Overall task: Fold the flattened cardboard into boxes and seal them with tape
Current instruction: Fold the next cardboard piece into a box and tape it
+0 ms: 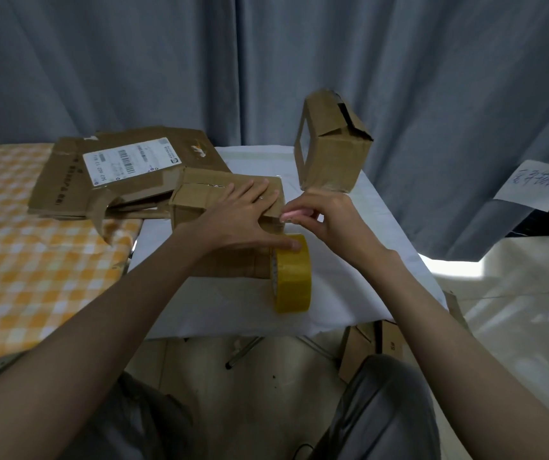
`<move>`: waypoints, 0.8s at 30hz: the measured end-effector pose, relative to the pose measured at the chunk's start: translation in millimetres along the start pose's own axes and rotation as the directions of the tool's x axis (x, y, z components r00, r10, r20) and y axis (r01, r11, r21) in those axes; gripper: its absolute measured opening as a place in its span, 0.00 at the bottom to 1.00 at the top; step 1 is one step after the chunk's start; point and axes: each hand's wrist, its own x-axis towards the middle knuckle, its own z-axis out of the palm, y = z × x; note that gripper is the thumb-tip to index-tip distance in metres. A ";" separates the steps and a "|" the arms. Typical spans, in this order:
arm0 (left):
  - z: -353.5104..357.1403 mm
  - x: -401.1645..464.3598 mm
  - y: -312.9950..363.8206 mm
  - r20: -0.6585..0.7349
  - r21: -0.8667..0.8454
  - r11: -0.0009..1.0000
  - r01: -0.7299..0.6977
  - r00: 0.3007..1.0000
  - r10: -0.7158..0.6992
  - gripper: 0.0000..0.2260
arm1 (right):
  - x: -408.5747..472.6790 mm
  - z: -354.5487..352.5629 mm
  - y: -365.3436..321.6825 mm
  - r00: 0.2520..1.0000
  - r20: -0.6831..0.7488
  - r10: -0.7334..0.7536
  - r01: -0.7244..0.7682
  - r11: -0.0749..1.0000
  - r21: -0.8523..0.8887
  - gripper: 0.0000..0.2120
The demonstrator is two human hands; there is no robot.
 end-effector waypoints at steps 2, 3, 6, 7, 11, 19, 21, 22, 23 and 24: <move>1.2 1.2 -1.4 -0.008 -0.002 1.000 -0.003 1.000 0.003 0.58 | 0.6 1.7 -0.5 1.000 0.010 0.001 -0.001 1.000 -0.003 0.07; 2.0 1.7 -2.3 -0.010 -0.002 1.000 -0.005 1.000 0.005 0.58 | 0.9 2.3 -0.9 1.000 0.011 0.004 -0.004 1.000 0.000 0.07; 1.8 1.4 -2.2 -0.009 -0.003 1.000 -0.009 1.000 0.009 0.57 | 1.7 4.0 -2.3 1.000 0.020 0.002 -0.002 1.000 -0.002 0.08; 1.5 1.4 -1.6 -0.009 -0.004 1.000 -0.009 1.000 0.009 0.56 | 2.1 4.8 -2.9 1.000 0.031 0.002 -0.002 1.000 -0.005 0.08; 0.4 1.1 -1.0 -0.003 0.011 1.000 -0.004 1.000 0.004 0.56 | 1.1 5.9 -1.5 0.999 0.050 0.014 -0.014 1.000 -0.014 0.08; -1.8 1.9 0.7 0.020 0.008 1.000 0.011 1.000 -0.011 0.61 | -35.9 -5.8 36.7 0.948 0.029 0.318 -0.312 0.941 -0.134 0.02; -2.1 2.0 0.5 0.024 -0.002 1.000 0.011 1.000 -0.011 0.62 | -47.8 3.4 46.3 0.866 0.051 0.498 -0.473 0.848 -0.239 0.04; -1.8 2.4 0.4 0.025 -0.001 1.000 0.011 1.000 -0.011 0.62 | -51.2 7.9 48.0 0.825 0.071 0.561 -0.527 0.808 -0.263 0.05; -1.6 2.2 0.3 0.025 0.000 1.000 0.012 1.000 -0.012 0.62 | -52.3 12.0 48.1 0.793 0.083 0.603 -0.564 0.779 -0.274 0.05; -1.4 2.0 0.5 0.027 0.000 1.000 0.015 1.000 -0.015 0.61 | -52.1 16.8 47.8 0.784 0.076 0.617 -0.573 0.764 -0.296 0.05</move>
